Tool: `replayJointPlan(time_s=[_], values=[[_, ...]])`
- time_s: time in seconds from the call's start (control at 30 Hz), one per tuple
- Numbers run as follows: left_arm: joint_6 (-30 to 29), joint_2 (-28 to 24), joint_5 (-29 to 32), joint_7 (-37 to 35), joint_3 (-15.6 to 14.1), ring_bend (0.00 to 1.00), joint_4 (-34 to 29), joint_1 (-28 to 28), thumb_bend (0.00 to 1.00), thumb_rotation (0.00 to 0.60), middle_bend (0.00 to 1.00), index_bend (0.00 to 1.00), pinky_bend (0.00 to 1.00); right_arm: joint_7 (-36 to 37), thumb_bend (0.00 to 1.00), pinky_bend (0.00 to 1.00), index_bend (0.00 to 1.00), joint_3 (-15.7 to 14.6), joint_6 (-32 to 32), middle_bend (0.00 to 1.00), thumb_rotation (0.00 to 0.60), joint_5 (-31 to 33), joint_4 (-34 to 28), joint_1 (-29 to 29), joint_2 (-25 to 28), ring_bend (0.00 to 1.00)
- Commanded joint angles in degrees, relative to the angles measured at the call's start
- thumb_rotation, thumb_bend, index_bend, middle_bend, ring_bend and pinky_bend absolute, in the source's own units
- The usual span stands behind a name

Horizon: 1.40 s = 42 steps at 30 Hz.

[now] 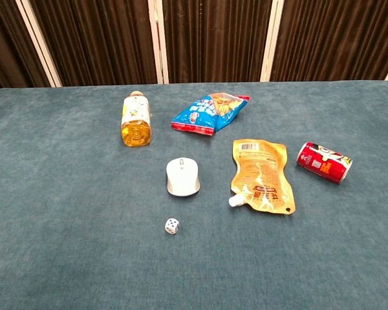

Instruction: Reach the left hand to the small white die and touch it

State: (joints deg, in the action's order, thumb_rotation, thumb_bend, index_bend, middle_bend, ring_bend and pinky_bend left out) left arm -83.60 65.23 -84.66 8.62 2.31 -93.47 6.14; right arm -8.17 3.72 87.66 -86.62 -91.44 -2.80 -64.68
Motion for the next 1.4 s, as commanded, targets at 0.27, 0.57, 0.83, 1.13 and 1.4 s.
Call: replayJointPlan(time_s=[0.27,0.57,0.83,1.13,1.4], values=[[0.55,-0.3,0.08,0.58,-0.27,0.0,-0.56,0.23,0.28,0.6,0.0,0.0,0.0,-0.5,0.0,0.0,0.0,0.08,-0.14,0.0,0.6,0.56,-0.59,0.07,0.15,0.0],[2.51,-0.48,-0.13,2.57,-0.42,0.0,-1.74,1.49,0.28,0.6,0.0,0.0,0.0,-0.15,0.01,0.0,0.0,0.63,-0.78,0.0,0.6,1.5,-0.44,-0.25,0.04,0.0],[2.53,2.05,-2.83,6.91,1.35,0.58,-4.39,4.45,0.34,0.6,0.49,0.0,0.69,0.92,0.01,0.0,0.0,0.98,-0.33,0.0,0.6,1.53,0.34,-0.21,-0.47,0.0],[18.58,4.98,-0.44,16.43,0.61,0.87,-12.55,13.47,0.55,0.6,0.83,0.0,0.89,2.73,0.02,0.0,0.0,1.79,-1.29,0.0,0.6,3.32,0.51,-0.44,-0.06,0.0],[26.9,7.14,6.71,25.09,-0.04,0.88,-16.83,18.23,0.66,0.6,0.85,0.0,0.89,3.83,0.02,0.0,0.0,2.04,-2.1,0.0,0.6,4.58,0.71,-0.42,0.29,0.0]])
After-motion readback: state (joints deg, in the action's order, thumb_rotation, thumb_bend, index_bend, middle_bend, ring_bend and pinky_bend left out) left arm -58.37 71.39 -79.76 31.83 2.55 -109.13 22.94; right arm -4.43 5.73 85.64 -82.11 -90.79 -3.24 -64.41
